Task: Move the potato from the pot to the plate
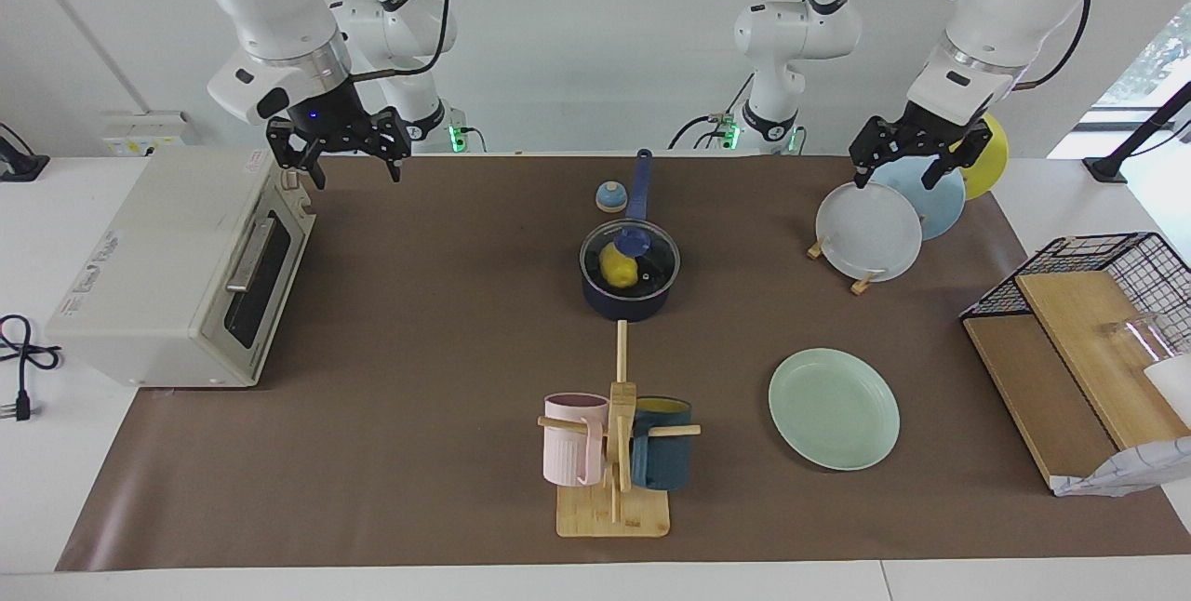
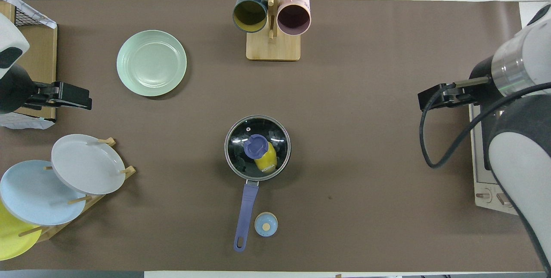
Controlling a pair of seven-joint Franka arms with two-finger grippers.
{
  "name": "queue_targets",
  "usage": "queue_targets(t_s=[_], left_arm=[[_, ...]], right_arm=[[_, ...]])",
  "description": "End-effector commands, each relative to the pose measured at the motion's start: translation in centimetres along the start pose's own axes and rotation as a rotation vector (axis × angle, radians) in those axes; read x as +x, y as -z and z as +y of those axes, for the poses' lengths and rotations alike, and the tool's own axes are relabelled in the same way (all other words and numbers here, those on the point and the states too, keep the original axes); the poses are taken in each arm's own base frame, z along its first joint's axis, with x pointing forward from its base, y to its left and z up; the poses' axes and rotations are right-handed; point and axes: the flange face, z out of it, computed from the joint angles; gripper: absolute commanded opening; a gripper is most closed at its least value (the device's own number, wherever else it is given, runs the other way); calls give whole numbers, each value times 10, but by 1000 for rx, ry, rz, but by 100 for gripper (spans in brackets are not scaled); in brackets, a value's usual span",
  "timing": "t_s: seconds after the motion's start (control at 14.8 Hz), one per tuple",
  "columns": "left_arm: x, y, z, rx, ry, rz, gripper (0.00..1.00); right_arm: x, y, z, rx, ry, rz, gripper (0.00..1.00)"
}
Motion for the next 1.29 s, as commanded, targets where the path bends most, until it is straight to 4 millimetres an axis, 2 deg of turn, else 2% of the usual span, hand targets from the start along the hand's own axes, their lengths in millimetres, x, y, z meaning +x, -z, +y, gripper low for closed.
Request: queue_targets(t_s=[0.0, 0.14, 0.2, 0.27, 0.41, 0.61, 0.74, 0.88, 1.01, 1.08, 1.22], left_arm=[[-4, -1, -4, -8, 3, 12, 100], [-4, -1, -11, -7, 17, 10, 100], [-5, -1, -11, -7, 17, 2, 100], [-5, -2, -11, -7, 15, -1, 100], [-5, -3, -7, -7, 6, 2, 100], [-4, -2, -5, -7, 5, 9, 100], [-5, -1, -6, -7, 0, 11, 100], [-5, -1, -6, -7, 0, 11, 100], [-5, -1, -5, -7, 1, 11, 100], [-5, -1, -3, -7, 5, 11, 100], [-5, -1, -2, -7, 6, 11, 100]], right_arm=[[8, 0, -58, 15, -11, -1, 100], [6, -17, -102, 7, -7, -26, 100], [2, -24, -132, 4, 8, -37, 100], [2, -33, -162, 10, -25, -34, 100], [7, -54, -208, 44, -87, 0, 100], [-5, -83, -261, 36, -50, -12, 100], [-9, -102, -283, 52, -57, 5, 100], [-10, -116, -286, 56, -58, 12, 100], [-23, -132, -301, 46, -35, 9, 100], [-23, -141, -300, 46, -33, 17, 100], [-30, -148, -312, 52, -16, 24, 100]])
